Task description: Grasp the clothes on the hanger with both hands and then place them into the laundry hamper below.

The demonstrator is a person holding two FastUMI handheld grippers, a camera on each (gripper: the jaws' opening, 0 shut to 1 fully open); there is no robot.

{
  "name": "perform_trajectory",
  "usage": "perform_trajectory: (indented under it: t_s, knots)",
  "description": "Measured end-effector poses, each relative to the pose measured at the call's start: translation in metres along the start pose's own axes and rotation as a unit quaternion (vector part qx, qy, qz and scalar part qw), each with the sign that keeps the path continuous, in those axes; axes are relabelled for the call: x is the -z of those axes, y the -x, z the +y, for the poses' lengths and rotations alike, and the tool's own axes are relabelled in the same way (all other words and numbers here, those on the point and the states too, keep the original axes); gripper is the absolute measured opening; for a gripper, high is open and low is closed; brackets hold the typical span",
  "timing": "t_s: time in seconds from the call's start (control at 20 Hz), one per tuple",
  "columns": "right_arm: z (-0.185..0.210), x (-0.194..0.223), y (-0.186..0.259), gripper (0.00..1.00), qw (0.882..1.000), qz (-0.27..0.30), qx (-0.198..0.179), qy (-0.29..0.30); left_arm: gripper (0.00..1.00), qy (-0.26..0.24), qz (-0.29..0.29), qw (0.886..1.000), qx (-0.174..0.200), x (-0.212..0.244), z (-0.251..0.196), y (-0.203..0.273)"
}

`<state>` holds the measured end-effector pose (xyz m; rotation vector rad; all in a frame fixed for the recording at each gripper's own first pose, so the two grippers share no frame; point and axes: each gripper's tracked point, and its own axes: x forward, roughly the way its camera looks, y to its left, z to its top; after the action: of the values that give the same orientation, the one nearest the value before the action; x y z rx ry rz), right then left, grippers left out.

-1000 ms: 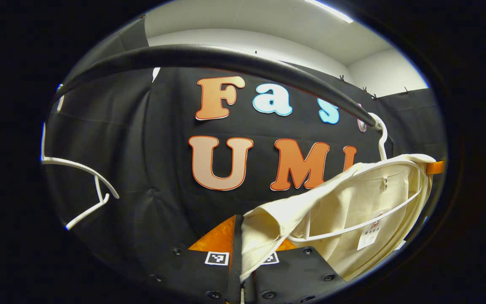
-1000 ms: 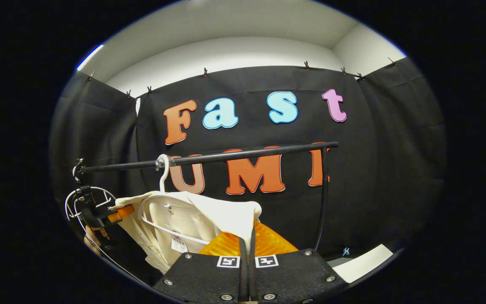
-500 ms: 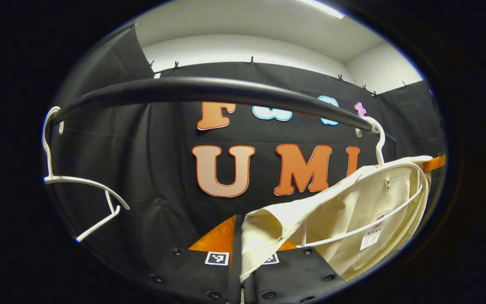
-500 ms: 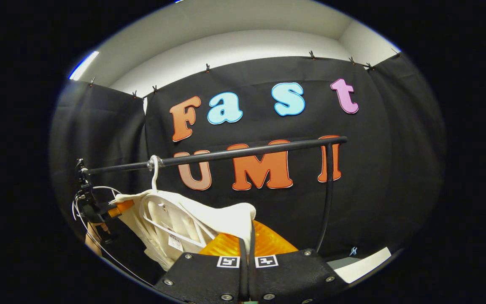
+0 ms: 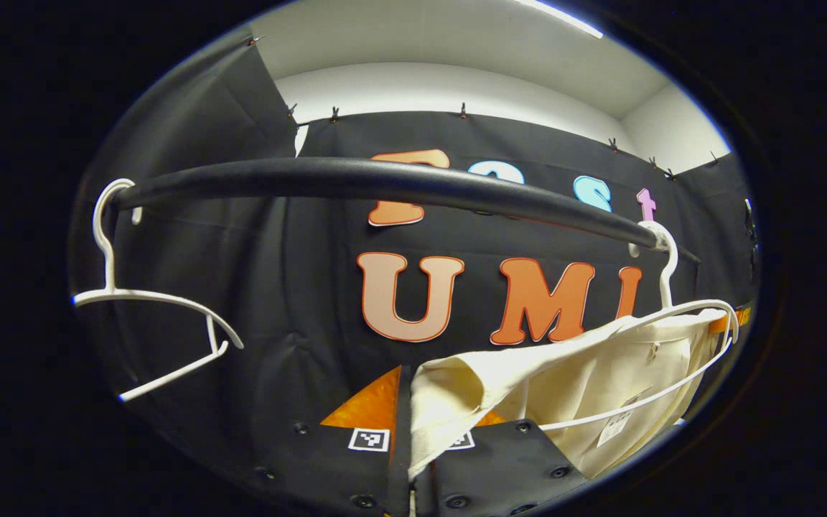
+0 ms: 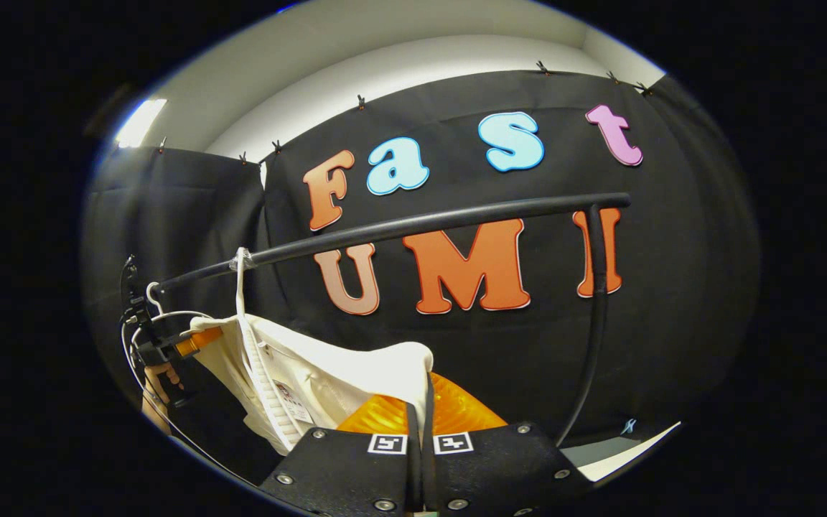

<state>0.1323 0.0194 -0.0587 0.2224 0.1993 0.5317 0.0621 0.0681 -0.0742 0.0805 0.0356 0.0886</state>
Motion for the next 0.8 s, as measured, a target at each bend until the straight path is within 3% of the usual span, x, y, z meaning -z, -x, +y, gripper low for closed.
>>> perform_trajectory:
  t_s: [0.05,0.1,0.15,0.2,0.25,0.3,0.8]
  knots:
    - [-0.001,0.003,-0.01,0.0,1.0,0.003,-0.014,-0.021,0.11,0.002,0.0,1.0,-0.007,0.002,0.004,0.001]
    - [-0.005,0.007,-0.018,0.06,0.999,0.003,-0.022,-0.037,0.11,0.006,0.002,1.0,-0.011,0.007,0.004,0.002]
    - [-0.011,0.011,-0.026,0.0,0.998,0.001,-0.029,-0.048,0.11,0.006,0.004,1.0,-0.014,0.01,0.004,0.003]
    - [-0.014,0.015,-0.035,0.06,0.997,-0.001,-0.038,-0.062,0.11,0.002,0.005,1.0,-0.019,0.013,0.006,0.003]
    - [-0.014,0.021,-0.042,0.0,0.996,-0.003,-0.045,-0.074,0.11,-0.005,0.004,1.0,-0.024,0.014,0.007,0.002]
    - [-0.015,0.027,-0.047,0.0,0.995,-0.004,-0.05,-0.081,0.11,-0.013,0.004,0.999,-0.03,0.014,0.01,0.0]
    - [-0.012,0.103,-0.104,0.0,0.99,0.014,-0.047,-0.136,0.11,-0.029,0.023,0.996,-0.081,0.048,0.046,-0.003]
